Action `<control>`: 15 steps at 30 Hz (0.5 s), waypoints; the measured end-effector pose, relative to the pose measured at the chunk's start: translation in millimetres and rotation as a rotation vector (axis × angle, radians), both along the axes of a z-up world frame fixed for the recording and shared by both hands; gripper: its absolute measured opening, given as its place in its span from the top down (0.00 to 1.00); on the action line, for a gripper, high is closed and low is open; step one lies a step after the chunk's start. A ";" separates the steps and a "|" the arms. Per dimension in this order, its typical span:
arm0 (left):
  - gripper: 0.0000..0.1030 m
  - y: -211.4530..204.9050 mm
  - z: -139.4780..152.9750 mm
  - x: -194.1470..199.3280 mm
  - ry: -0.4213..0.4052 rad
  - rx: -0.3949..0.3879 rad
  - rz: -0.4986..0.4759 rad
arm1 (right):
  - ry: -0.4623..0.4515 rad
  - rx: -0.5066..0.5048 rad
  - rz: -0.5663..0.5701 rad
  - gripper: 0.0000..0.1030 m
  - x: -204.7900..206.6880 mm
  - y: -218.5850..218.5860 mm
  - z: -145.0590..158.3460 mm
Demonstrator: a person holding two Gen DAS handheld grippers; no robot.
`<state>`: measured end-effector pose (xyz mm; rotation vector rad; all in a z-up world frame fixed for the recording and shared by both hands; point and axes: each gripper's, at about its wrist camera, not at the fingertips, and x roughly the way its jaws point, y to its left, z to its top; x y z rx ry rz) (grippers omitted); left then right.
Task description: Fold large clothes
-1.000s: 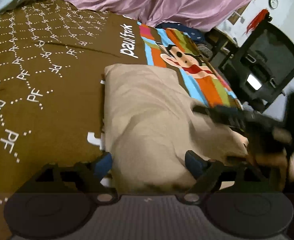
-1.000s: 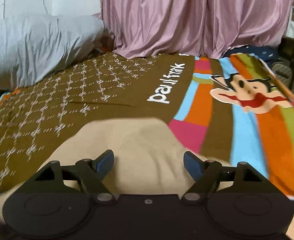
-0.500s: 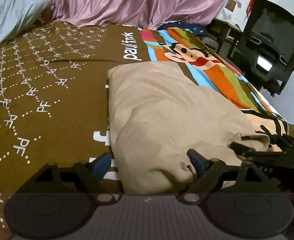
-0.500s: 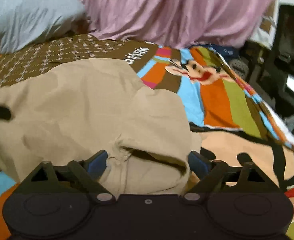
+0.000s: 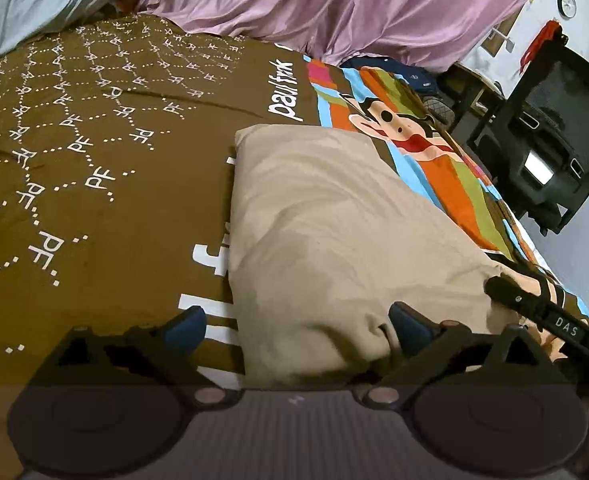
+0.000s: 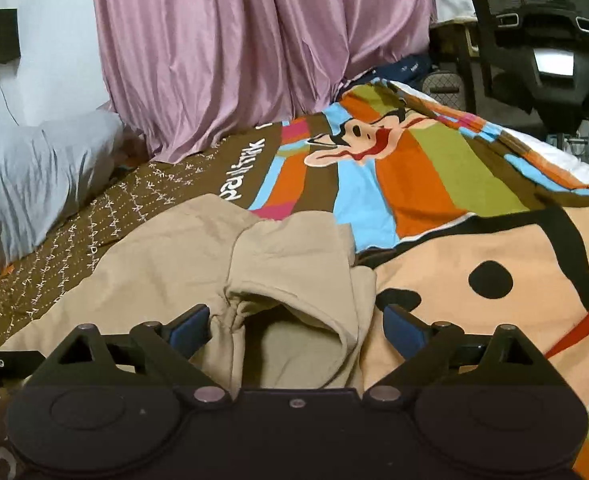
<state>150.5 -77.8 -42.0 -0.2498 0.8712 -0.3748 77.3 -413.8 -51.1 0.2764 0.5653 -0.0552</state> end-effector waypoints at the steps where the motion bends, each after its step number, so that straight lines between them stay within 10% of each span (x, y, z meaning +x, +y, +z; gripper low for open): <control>1: 0.04 -0.2 -0.1 -0.2 -0.001 0.001 0.000 | -0.004 -0.006 0.000 0.10 -1.0 1.2 0.6; 11: 0.01 7.7 -8.5 1.7 0.026 -0.061 0.022 | -0.036 -0.051 -0.022 0.03 -6.7 3.5 5.6; 15: 0.00 11.5 -13.7 4.3 0.046 -0.087 0.022 | -0.056 0.112 -0.052 0.03 -10.0 -14.0 5.5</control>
